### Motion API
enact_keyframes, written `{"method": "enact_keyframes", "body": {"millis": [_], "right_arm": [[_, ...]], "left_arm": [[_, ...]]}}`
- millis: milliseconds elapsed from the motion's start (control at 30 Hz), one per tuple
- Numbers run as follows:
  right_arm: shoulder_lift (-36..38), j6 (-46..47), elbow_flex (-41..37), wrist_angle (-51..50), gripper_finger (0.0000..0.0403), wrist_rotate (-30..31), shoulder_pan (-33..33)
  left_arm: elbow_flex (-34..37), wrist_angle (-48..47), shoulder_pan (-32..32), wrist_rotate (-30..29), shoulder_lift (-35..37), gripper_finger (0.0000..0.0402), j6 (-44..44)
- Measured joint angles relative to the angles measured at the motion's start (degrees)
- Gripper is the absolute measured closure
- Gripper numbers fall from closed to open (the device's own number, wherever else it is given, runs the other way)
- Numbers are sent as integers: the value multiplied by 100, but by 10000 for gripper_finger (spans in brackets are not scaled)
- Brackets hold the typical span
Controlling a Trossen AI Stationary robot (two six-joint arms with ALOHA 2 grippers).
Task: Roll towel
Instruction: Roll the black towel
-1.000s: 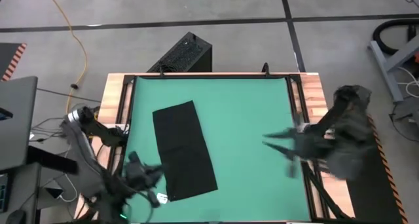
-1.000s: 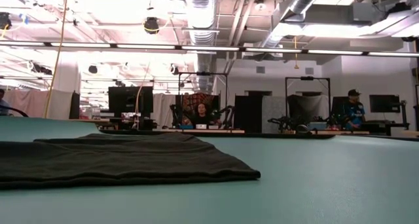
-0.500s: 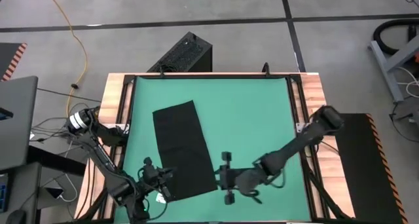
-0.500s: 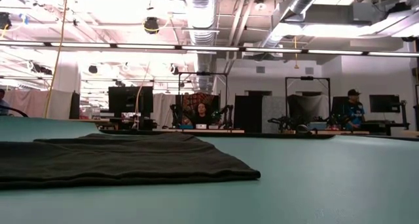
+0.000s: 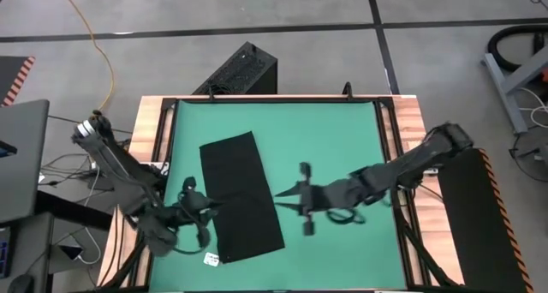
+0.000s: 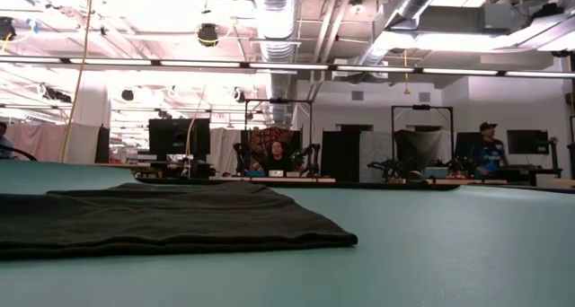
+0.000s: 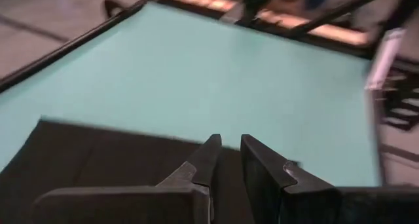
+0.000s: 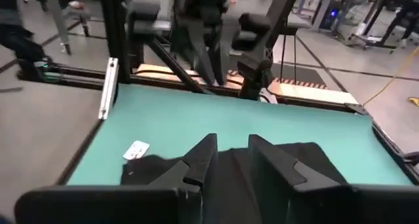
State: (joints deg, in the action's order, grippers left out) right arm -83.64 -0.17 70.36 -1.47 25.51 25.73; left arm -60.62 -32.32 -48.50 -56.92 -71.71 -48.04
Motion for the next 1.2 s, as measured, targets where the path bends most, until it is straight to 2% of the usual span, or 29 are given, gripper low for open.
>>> {"method": "enact_keyframes", "body": {"millis": [133,267,433,567,667,833,900,933,1000,1067,1133,1200], "right_arm": [[996,0,-34,-238,292,21,252],[2035,-327,-3,-173,292,383,611],[3024,-1035,-12,124,292,1090,910],[3505,-867,-12,-68,292,1233,992],[3622,-702,-9,-437,292,1240,966],[3369,-690,-162,-989,292,1219,791],[3161,-679,-377,-1000,292,1034,773],[3065,-663,-505,-989,292,755,802],[2789,-502,-733,-955,292,179,889],[2418,-449,-965,-721,292,-142,981],[2041,-610,-1042,-316,292,-184,1109],[1694,-766,-1044,35,292,-176,1237]], "left_arm": [[0,863,-128,-205,749,354,1192],[-2,1897,-176,-848,1487,354,2845],[-6,3025,-140,-1788,2274,354,4357],[-7,3105,-143,-2188,2721,354,4689],[-17,2516,-141,-2228,2838,354,4373],[-7,562,-141,-1889,2638,353,2764],[27,-12,-143,-1399,2430,353,1942],[99,-59,-143,-1100,2313,353,1736],[272,119,-164,-440,1993,353,1705],[462,694,-193,67,1623,354,1983],[573,1369,-200,276,1239,354,2391],[546,2314,-191,226,856,354,2881]]}}
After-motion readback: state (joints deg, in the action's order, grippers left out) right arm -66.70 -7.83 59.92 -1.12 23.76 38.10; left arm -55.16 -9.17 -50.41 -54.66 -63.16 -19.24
